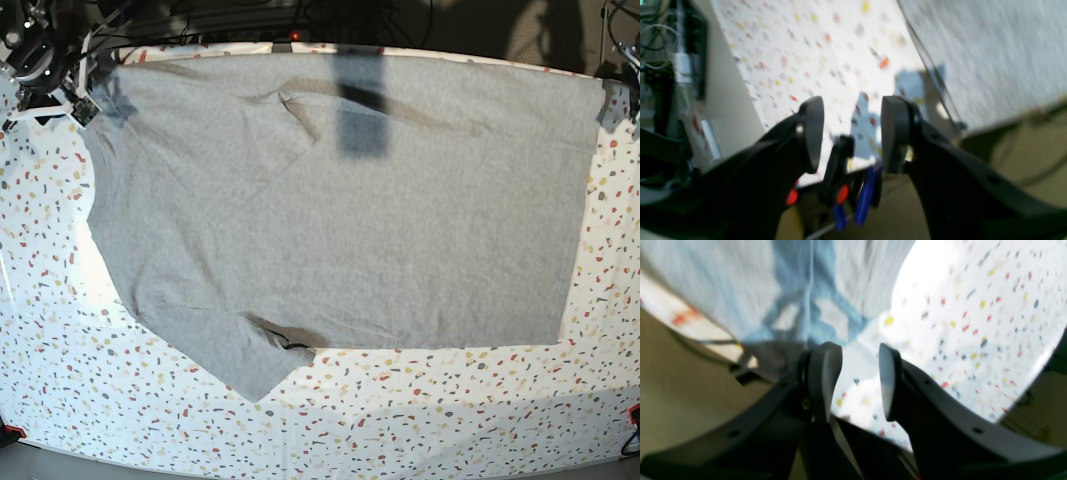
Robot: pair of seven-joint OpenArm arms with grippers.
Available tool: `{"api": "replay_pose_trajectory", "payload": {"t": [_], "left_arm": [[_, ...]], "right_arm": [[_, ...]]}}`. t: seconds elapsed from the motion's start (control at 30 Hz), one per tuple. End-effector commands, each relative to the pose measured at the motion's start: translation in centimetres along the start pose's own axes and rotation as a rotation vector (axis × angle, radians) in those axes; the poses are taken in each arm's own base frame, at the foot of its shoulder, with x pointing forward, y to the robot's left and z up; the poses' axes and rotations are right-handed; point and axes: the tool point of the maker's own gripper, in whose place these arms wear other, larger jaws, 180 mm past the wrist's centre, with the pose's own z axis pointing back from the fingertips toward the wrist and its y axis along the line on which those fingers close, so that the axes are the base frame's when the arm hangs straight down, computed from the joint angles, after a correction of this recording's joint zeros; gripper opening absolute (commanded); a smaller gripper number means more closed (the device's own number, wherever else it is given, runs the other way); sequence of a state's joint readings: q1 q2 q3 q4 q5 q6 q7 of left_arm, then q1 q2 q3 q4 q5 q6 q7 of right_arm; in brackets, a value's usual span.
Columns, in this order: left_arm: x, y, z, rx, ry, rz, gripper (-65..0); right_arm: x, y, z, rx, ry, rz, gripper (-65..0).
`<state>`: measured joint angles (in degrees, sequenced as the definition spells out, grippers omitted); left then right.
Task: Fold the T-shirt properly
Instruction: 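Pull both held corners away from the hem to flatten the shirt, then release the corners and move both grippers to the shirt's side edges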
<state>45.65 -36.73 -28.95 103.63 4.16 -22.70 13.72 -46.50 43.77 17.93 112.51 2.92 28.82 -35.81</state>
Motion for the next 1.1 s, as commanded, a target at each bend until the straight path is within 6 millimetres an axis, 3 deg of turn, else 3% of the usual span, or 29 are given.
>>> {"api": "replay_pose_trajectory", "payload": {"t": [0.0,0.27,0.5,0.73,1.07], "left_arm": [[1.3,1.4,0.1,0.031,-0.045,0.002,-37.9],[7.6,5.1,-1.1,0.082,-0.285,0.248,-38.0],[11.0,8.3,-2.3,0.067,-0.449,0.416,-38.0],[10.7,11.7,-5.3,0.102,-0.475,0.535,-38.0],[11.0,11.6,-14.4,0.002,-0.387,0.708,-38.0]], "right_arm": [[1.2,-1.2,0.3,-0.026,-0.043,-0.002,-41.4],[6.8,-3.6,0.4,-0.008,-0.245,-0.177,-41.4],[10.9,-7.5,0.5,-0.09,-0.391,-0.284,-41.4],[13.2,-10.6,-1.0,-0.057,-0.486,-0.418,-41.4],[18.0,-13.8,-6.0,0.024,-0.431,-0.445,-41.4]]}}
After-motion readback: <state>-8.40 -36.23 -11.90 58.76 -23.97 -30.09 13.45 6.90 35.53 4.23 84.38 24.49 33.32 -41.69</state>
